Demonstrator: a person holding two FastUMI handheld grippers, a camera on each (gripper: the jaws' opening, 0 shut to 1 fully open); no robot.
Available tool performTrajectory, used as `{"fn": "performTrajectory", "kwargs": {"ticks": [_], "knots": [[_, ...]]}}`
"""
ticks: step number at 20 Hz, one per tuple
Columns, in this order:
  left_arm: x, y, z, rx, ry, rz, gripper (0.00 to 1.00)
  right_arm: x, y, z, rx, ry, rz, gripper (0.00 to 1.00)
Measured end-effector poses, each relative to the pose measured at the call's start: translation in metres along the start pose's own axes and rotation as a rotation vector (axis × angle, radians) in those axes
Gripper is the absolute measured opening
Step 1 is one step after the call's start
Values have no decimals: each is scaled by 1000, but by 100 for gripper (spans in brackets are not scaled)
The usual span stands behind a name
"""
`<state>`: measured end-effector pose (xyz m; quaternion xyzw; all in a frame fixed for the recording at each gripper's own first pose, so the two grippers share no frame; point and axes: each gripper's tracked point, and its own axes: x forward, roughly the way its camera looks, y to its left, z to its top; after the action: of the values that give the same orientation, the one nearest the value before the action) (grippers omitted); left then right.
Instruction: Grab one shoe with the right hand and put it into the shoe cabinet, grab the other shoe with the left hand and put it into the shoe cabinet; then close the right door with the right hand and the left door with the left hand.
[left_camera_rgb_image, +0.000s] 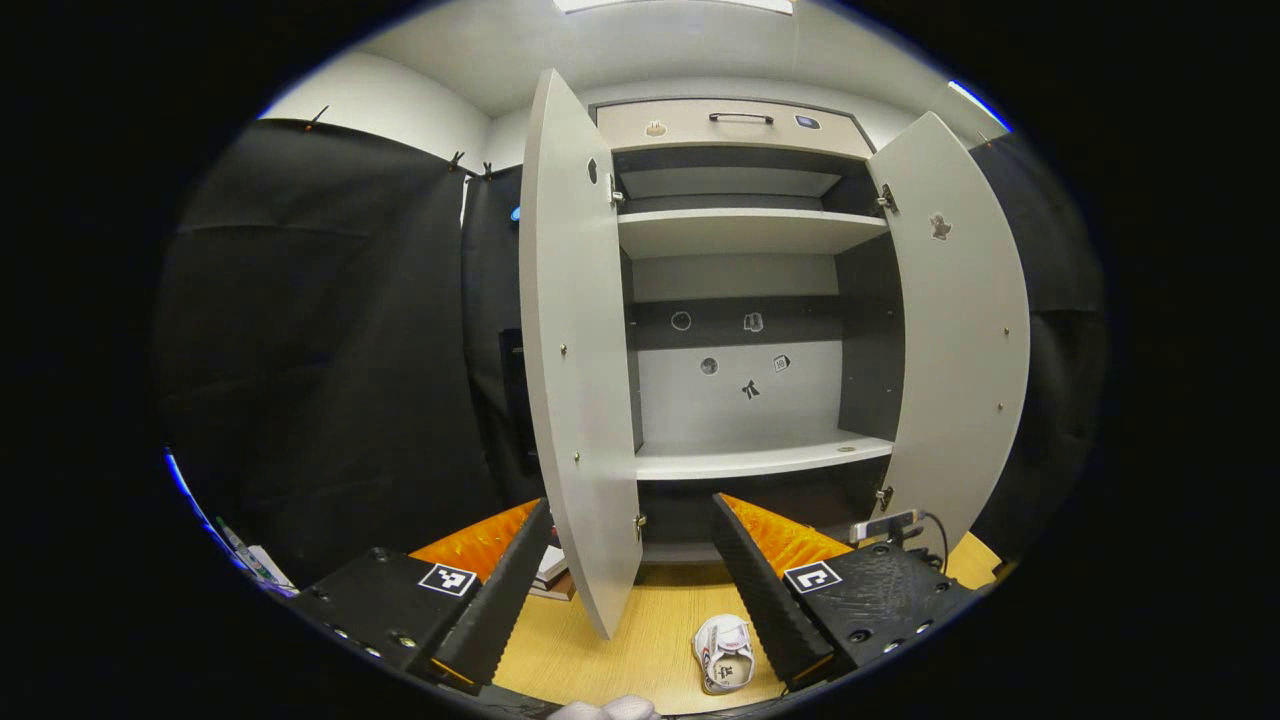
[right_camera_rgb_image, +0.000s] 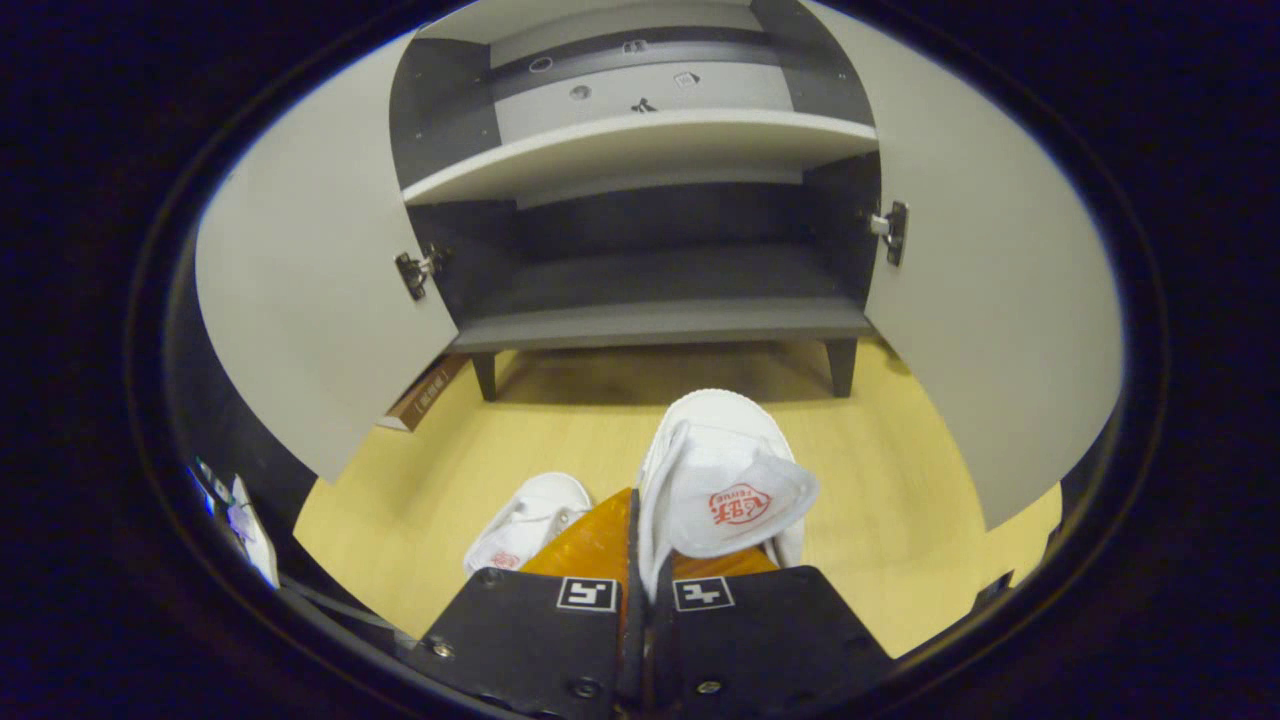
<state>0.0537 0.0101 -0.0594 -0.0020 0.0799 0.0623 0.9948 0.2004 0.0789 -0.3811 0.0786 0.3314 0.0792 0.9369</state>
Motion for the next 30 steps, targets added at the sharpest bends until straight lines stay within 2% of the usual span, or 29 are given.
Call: {"fn": "performTrajectory", "kwargs": {"ticks": [6,9,13,15,18,23,28,29,30], "knots": [[-4,6,-2,-14,-9,25,96,-50,7,123,-67,-174,15,7],[-7,9,-7,2,-5,48,96,-60,15,188,-103,-249,16,7],[-12,9,-17,6,15,81,96,-57,24,261,-140,-337,13,7],[-14,9,-17,-3,26,97,96,-46,26,292,-136,-356,15,7],[-15,16,-13,-5,23,138,96,-21,20,332,-172,-383,-21,7],[-22,25,-3,-2,21,196,96,39,15,375,-175,-349,-52,7],[-26,28,-1,11,18,229,96,93,4,379,-195,-259,-91,7],[-27,29,-1,12,19,234,96,97,4,377,-191,-227,-95,5],[-27,29,-2,12,22,235,96,98,3,377,-181,-215,-98,7]]}}
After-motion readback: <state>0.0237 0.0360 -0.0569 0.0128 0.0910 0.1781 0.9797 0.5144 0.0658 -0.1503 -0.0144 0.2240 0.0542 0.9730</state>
